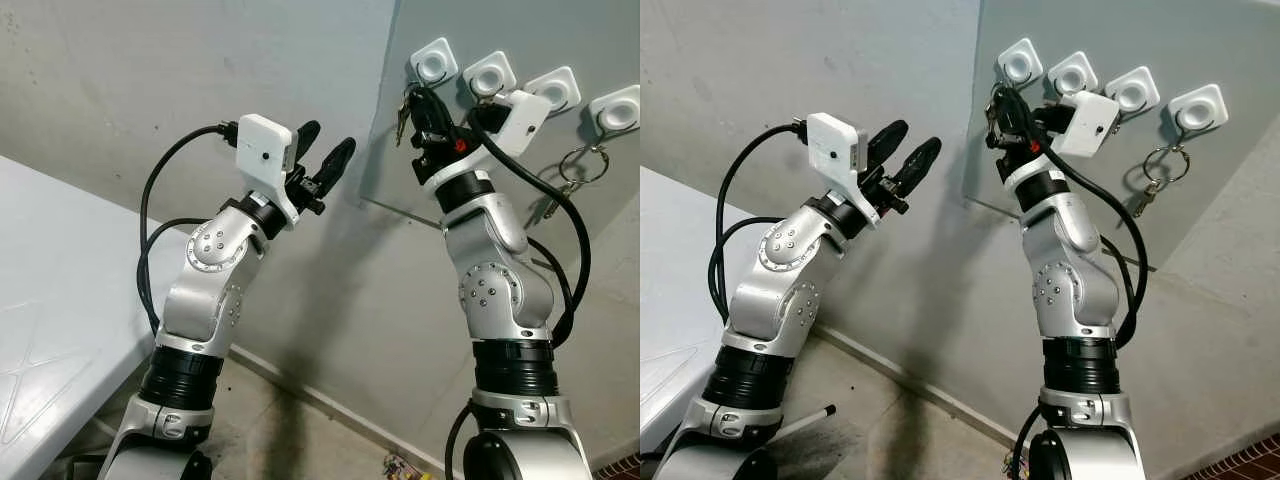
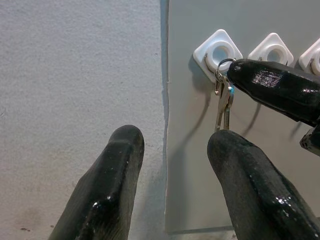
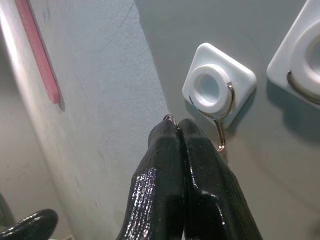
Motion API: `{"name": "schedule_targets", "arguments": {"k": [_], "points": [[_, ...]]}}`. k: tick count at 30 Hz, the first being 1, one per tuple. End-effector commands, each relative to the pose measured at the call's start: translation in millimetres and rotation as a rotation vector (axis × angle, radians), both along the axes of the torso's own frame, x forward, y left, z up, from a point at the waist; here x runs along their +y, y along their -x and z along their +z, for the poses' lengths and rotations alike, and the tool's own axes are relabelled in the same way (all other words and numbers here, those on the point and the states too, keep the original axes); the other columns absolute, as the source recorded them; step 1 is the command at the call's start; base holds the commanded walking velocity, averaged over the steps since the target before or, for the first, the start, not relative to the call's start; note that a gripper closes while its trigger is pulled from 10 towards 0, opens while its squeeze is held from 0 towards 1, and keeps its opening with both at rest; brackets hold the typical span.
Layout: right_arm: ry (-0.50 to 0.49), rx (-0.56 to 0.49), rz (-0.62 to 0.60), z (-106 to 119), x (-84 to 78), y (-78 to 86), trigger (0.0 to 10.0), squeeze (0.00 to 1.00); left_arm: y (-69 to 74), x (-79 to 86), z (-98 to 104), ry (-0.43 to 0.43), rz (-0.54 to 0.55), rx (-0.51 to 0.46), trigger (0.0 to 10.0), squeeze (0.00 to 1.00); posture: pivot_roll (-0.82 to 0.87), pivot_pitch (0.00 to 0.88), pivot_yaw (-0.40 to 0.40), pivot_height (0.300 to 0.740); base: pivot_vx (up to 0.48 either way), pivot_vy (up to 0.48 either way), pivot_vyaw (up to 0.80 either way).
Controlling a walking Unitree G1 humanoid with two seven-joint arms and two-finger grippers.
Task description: Hang keys on a hook
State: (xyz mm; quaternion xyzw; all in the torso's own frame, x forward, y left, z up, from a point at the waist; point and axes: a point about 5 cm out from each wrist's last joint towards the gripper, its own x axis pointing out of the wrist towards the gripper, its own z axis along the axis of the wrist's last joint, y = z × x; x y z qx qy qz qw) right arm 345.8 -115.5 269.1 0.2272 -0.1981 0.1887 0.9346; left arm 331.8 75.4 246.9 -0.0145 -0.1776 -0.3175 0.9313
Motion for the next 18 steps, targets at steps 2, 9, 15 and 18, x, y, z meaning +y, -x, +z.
{"name": "schedule_targets", "arguments": {"k": [2, 9, 15, 18], "points": [[-0.041, 0.006, -0.008, 8.6, 0.8, 2.2, 10.0, 0.0, 0.9, -3.3, 10.5, -0.005, -0.004, -0.031, 10.0, 0.0, -0.13, 0.017, -0.06, 0.724, 0.0, 0.0, 0.0], [-0.113, 0.071, -0.018, 7.0, 3.1, 3.5, 10.0, 0.0, 0.5, -1.3, 11.0, -0.006, 0.006, -0.032, 10.0, 0.0, -0.12, 0.021, -0.062, 0.724, 0.0, 0.0, 0.0], [-0.157, 0.121, -0.05, 4.4, 3.2, 6.0, 10.0, 0.0, 0.9, 0.2, 10.9, -0.006, 0.01, -0.03, 10.0, 0.0, -0.13, 0.027, -0.062, 0.724, 0.0, 0.0, 0.0], [-0.177, 0.149, -0.065, 1.5, 3.6, 6.1, 10.0, 0.0, 0.8, 0.2, 10.8, -0.005, 0.011, -0.027, 10.0, 0.0, -0.13, 0.03, -0.062, 0.724, 0.0, 0.0, 0.0]]}}
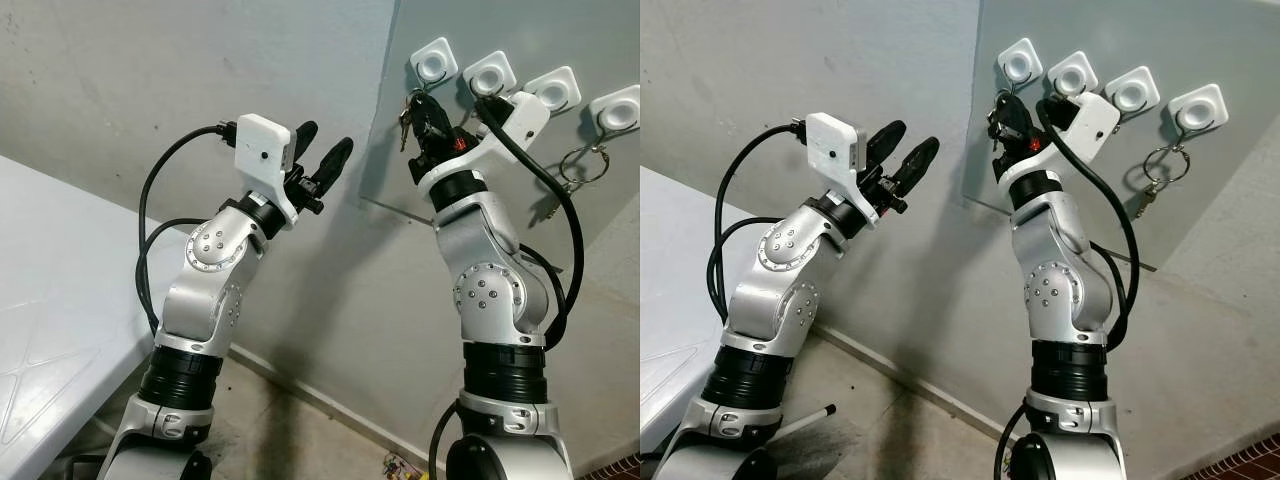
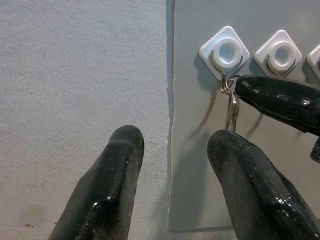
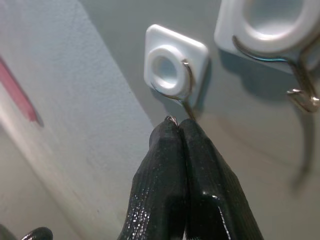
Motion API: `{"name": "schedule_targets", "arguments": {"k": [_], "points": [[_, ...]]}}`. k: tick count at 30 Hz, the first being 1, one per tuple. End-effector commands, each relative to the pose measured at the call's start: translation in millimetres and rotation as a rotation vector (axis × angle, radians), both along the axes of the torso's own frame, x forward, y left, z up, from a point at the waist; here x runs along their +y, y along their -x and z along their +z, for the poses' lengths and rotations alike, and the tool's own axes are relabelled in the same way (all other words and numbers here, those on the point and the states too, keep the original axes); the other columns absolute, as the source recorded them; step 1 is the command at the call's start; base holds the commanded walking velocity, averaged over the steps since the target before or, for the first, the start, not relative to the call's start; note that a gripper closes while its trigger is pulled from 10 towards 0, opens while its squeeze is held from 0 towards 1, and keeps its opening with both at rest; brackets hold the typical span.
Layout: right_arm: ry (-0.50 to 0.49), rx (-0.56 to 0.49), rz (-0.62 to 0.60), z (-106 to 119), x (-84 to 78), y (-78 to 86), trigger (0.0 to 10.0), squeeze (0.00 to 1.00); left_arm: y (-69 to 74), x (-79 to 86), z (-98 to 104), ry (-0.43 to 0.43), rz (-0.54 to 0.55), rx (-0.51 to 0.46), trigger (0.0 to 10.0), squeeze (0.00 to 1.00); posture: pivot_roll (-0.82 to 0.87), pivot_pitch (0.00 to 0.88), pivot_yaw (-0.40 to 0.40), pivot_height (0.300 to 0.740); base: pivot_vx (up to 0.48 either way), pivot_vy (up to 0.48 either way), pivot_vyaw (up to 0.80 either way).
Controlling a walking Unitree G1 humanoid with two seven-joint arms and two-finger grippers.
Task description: Hang keys on a hook
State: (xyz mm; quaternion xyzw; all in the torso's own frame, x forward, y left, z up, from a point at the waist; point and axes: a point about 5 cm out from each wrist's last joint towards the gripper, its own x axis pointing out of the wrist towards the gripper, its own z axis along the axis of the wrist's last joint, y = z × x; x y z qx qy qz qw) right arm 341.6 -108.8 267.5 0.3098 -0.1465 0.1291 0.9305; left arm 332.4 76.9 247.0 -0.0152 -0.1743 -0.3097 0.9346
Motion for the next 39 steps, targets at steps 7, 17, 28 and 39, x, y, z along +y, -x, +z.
{"name": "schedule_targets", "arguments": {"k": [7, 17, 28, 39], "points": [[-0.07, 0.039, -0.017, 0.7, -1.9, 2.1, 10.0, 0.0, 1.2, -1.2, 11.0, -0.008, 0.0, -0.036, 10.0, 0.0, -0.13, 0.036, -0.061, 0.724, 0.0, 0.0, 0.0], [-0.124, 0.059, 0.033, -0.2, 2.3, 4.1, 10.0, 1.0, 1.2, -0.6, 11.3, -0.008, 0.007, -0.034, 10.0, 0.0, -0.12, 0.045, -0.064, 0.724, 0.0, 0.0, 0.0], [0.016, -0.021, 0.01, -12.9, -1.4, 12.6, 10.0, 1.0, 1.4, 4.6, 4.4, -0.011, 0.055, -0.027, 10.0, 0.0, -0.13, 0.046, -0.058, 0.724, 0.0, 0.0, 0.0], [0.189, -0.12, 0.019, -53.1, -19.3, 35.1, 10.0, 1.0, -0.4, 22.3, -41.9, 0.099, 0.14, 0.157, 10.0, 0.0, -0.14, 0.01, -0.035, 0.724, 0.0, 0.0, 0.0]]}}
